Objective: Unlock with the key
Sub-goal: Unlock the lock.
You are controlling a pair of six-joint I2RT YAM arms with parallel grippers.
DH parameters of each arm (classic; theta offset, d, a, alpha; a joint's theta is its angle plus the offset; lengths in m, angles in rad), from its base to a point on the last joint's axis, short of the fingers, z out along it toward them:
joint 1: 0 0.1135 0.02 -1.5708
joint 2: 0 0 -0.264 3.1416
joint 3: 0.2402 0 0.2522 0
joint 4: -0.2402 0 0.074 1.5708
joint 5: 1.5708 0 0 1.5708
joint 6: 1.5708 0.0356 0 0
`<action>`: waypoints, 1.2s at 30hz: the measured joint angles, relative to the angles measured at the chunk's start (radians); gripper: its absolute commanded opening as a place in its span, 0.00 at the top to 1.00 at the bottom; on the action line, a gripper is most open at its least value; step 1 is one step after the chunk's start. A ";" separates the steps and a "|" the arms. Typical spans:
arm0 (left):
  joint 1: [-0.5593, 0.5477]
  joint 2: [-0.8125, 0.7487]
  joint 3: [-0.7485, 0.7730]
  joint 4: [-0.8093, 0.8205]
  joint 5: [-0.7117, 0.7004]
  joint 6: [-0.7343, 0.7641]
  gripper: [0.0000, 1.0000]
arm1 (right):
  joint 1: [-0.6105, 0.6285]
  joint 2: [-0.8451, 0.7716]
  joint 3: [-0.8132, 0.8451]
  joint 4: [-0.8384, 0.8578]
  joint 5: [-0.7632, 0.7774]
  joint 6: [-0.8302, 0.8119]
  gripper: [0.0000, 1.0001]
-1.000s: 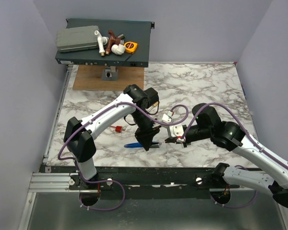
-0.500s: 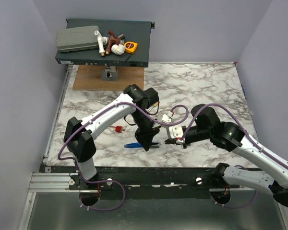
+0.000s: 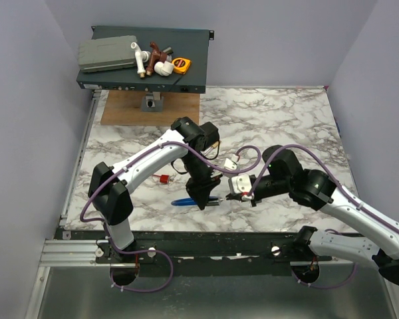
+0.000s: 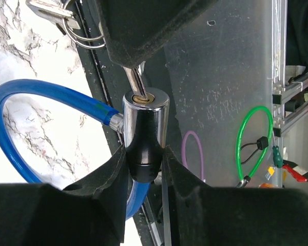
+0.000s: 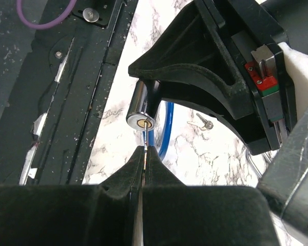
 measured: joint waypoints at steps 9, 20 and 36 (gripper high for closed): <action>0.040 0.002 0.040 -0.012 0.002 -0.059 1.00 | 0.012 -0.010 -0.001 0.042 0.064 0.000 0.99; 0.048 0.012 0.090 -0.045 -0.004 -0.097 1.00 | 0.019 -0.005 0.000 0.068 0.087 0.000 0.99; 0.066 0.036 0.174 -0.050 0.010 -0.243 1.00 | 0.034 -0.017 -0.034 0.166 0.138 0.005 0.99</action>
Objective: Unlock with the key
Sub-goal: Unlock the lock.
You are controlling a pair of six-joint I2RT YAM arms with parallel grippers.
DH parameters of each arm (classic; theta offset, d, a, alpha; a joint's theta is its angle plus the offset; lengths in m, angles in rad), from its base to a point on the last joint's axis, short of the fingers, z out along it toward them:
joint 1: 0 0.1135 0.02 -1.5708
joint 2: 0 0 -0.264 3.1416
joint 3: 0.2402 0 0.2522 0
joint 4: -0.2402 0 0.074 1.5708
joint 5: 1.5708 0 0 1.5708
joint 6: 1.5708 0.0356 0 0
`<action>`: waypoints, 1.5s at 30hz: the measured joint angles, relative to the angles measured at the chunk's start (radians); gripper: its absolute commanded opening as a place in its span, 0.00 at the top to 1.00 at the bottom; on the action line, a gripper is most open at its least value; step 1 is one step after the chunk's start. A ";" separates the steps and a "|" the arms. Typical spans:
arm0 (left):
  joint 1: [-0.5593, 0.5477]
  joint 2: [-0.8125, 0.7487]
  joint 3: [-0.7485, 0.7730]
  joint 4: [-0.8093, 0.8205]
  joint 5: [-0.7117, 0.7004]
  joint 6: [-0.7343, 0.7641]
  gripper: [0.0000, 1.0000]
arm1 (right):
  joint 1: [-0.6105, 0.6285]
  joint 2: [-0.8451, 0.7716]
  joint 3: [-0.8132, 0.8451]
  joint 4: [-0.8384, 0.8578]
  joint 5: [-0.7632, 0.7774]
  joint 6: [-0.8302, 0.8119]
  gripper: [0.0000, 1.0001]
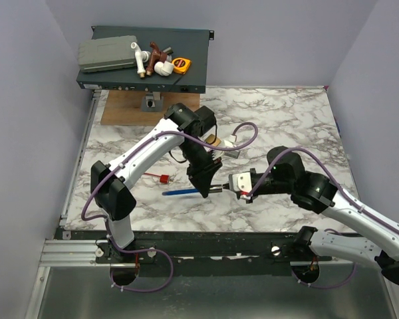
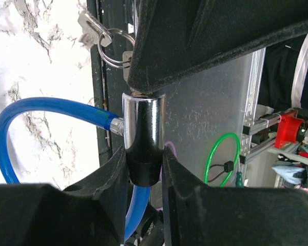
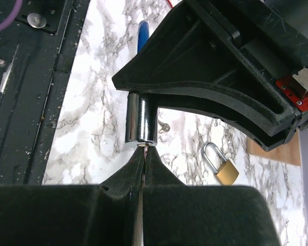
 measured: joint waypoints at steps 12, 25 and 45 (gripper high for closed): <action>0.032 0.018 0.043 -0.035 0.062 0.034 1.00 | 0.000 -0.015 0.014 0.003 0.012 0.030 0.52; 0.047 0.019 0.106 0.023 0.163 0.078 1.00 | 0.011 0.017 0.145 -0.082 -0.028 0.048 0.30; 0.040 -0.011 0.093 0.055 0.166 0.114 1.00 | 0.016 0.134 0.271 -0.181 -0.010 -0.071 0.54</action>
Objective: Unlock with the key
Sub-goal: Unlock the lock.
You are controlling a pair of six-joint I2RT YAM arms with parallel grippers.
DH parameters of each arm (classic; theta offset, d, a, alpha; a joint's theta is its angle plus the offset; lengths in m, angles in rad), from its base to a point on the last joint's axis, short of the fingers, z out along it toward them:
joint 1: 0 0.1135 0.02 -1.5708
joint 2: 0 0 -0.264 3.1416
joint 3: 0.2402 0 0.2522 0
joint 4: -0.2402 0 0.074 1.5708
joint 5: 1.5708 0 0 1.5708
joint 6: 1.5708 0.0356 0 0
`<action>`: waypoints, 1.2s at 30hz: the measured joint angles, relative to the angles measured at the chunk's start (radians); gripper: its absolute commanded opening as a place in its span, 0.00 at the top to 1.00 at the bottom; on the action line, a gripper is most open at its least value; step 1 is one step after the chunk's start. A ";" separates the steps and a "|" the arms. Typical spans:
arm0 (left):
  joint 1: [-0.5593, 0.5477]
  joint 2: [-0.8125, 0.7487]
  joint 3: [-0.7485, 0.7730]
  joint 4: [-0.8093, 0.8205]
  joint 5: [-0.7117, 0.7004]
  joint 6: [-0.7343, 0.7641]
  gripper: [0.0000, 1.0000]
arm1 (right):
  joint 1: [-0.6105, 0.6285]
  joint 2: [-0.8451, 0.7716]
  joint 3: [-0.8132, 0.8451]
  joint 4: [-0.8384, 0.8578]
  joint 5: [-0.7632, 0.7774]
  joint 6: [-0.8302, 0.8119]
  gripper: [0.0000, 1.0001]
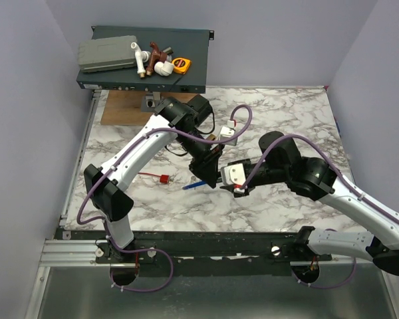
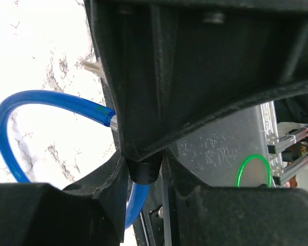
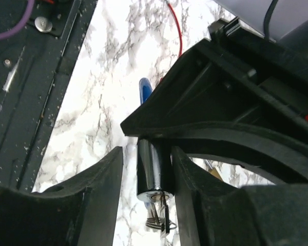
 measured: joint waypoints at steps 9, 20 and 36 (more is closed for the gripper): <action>-0.001 -0.043 -0.032 0.006 -0.003 0.008 1.00 | 0.002 0.011 0.002 -0.028 0.033 -0.045 0.99; 0.005 -0.068 -0.038 0.011 -0.027 0.010 0.02 | 0.002 0.005 -0.020 -0.020 0.018 0.004 0.99; 0.042 -0.413 -0.343 0.436 -0.450 -0.151 0.02 | 0.002 -0.048 -0.160 0.193 0.094 0.275 0.99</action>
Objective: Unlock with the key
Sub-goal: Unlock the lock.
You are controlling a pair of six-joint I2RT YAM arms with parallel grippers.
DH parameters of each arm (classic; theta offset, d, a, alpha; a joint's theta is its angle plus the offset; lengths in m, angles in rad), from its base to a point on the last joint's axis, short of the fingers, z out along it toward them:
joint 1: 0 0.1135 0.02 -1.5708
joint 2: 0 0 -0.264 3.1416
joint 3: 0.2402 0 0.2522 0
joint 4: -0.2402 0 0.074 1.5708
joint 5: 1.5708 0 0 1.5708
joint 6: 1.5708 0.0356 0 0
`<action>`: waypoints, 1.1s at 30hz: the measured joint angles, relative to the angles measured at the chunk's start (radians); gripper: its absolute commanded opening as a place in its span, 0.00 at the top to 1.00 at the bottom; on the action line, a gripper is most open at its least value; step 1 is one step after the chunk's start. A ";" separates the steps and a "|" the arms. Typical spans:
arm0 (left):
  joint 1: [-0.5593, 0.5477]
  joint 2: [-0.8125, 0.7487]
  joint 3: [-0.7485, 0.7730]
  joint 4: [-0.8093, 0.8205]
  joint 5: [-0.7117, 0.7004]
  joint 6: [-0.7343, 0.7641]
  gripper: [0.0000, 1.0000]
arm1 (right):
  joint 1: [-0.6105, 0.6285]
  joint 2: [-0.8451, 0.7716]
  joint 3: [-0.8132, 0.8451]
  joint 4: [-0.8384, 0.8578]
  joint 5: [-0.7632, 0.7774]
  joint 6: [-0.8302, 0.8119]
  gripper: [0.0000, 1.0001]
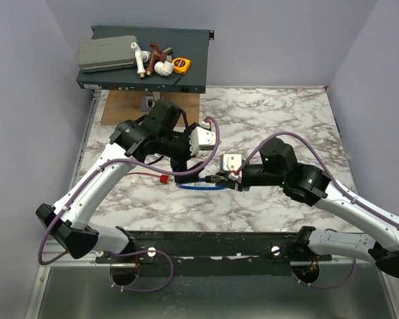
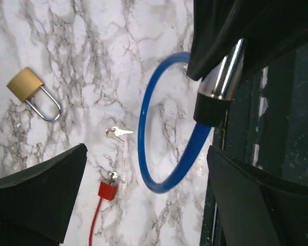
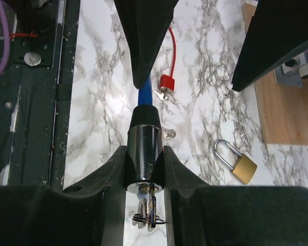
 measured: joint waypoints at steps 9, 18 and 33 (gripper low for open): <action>0.002 -0.129 -0.112 0.060 0.038 0.073 0.04 | 0.000 0.035 0.004 0.126 -0.013 0.085 0.99; 0.002 -0.102 -0.107 0.054 0.159 0.113 0.53 | 0.000 0.035 0.005 0.200 -0.053 0.138 0.99; 0.000 -0.086 -0.018 0.000 0.135 0.048 1.00 | -0.002 0.015 -0.006 0.318 -0.048 0.223 0.49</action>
